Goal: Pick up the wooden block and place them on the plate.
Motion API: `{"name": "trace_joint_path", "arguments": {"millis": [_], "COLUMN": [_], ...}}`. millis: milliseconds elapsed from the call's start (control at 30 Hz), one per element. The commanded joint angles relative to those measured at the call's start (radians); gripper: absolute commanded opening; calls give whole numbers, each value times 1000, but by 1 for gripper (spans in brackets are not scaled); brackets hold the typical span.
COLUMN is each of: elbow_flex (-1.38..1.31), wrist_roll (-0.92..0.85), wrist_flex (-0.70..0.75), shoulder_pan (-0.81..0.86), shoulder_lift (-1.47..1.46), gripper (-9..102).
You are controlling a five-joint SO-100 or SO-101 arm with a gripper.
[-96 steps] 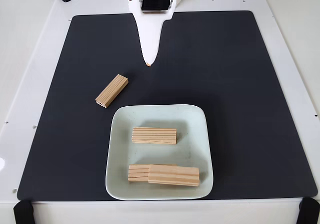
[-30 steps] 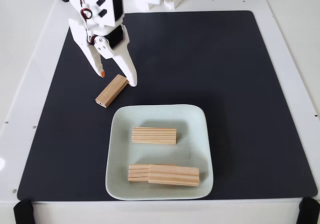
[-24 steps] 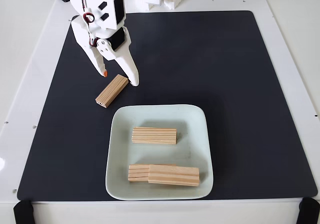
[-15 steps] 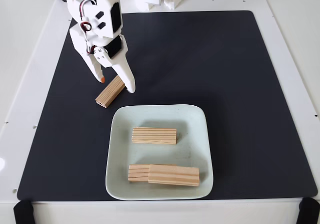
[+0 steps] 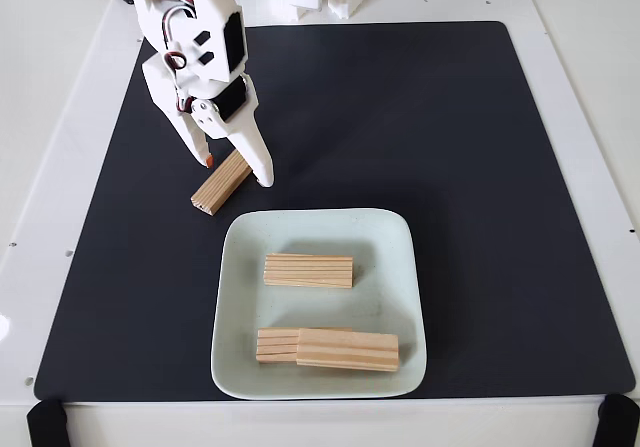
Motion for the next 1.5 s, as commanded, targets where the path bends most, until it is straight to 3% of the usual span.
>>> {"name": "trace_joint_path", "arguments": {"millis": [0, 200, 1467], "elbow_flex": [-14, -2, -17], "wrist_roll": [-3, -3, 63], "wrist_flex": [-11, -80, -78], "shoulder_pan": [5, 3, -41], "shoulder_lift": [11, 11, -40], "gripper": [36, 36, 36]}}
